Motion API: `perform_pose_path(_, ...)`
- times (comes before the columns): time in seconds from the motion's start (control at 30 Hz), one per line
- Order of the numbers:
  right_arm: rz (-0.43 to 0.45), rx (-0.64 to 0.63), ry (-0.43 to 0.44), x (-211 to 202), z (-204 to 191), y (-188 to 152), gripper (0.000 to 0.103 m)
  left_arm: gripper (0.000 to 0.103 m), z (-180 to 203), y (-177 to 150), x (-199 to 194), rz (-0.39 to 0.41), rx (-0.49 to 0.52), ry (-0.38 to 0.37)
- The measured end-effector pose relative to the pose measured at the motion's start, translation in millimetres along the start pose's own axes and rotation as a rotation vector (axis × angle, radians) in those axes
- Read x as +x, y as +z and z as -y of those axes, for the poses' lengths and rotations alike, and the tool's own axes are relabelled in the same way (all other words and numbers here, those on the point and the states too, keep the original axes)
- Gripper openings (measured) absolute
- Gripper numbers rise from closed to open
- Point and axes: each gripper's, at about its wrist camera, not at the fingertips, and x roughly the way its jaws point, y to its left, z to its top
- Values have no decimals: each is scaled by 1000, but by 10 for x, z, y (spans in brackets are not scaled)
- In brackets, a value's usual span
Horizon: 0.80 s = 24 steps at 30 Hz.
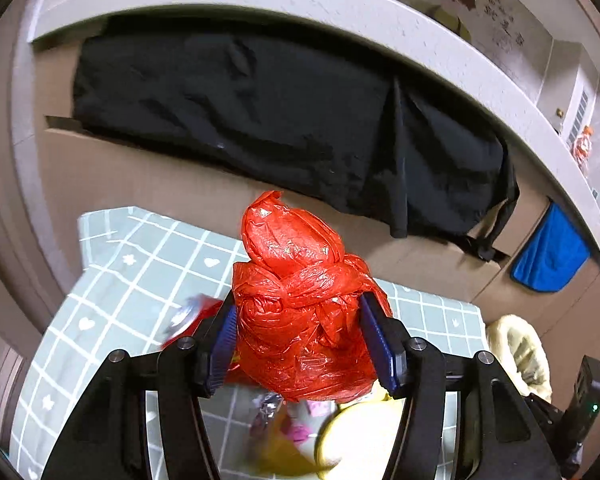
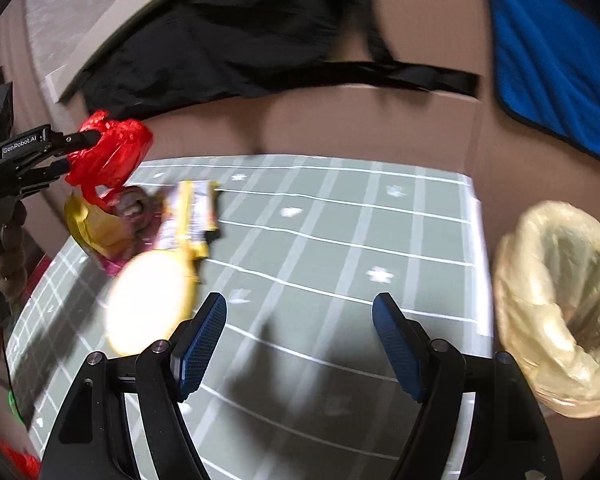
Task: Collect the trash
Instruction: 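Grasp the yellow snack packet with the right gripper while the left holds the red bag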
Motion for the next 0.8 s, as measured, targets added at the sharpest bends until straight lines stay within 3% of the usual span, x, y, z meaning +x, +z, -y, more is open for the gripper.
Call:
perform_pose_path(0.2, 42, -121, 49, 306, -526, 282, 72, 59, -233, -108, -7, 0, -95, -11)
perform_pose_path(0.27, 41, -157, 46, 474, -700, 381, 64, 59, -284, -128, -15, 6, -96, -2)
perform_pose_path(0.33, 34, -193, 37, 647, -834, 445, 63, 59, -317, -135, -7, 10, -92, 7)
perform_pose_path(0.43, -33, -190, 31, 1002, -931, 543, 56, 59, -375, -127, -1, 17, -86, 19)
perform_pose_path(0.63, -112, -140, 27, 1353, -862, 658, 55, 59, -494, -104, 43, 21, -100, 28)
perform_pose_path(0.7, -113, -143, 54, 1378, -846, 680, 47, 59, -515, -102, 86, 16, -110, 30)
perform_pose_path(0.73, -110, -149, 67, 1377, -839, 691, 34, 59, -513, -103, 108, 12, -113, 30)
perform_pose_path(0.8, -97, -170, 74, 1338, -811, 709, 28, 59, -486, -105, 140, 4, -111, 29)
